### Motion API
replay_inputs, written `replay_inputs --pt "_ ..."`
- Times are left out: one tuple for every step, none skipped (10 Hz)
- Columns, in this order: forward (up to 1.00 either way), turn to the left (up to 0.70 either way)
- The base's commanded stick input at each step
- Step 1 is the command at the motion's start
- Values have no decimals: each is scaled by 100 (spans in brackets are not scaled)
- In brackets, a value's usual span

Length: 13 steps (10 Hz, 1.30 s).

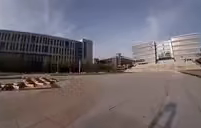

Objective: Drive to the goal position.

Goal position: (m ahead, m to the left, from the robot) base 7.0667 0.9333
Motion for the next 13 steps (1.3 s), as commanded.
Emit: replay_inputs --pt "70 0" --pt "70 0" --pt "70 0" --pt "70 0" --pt "70 0" --pt "70 0" --pt "70 0" --pt "70 0" --pt "70 0" --pt "70 0" --pt "70 0" --pt "70 0" --pt "70 0"
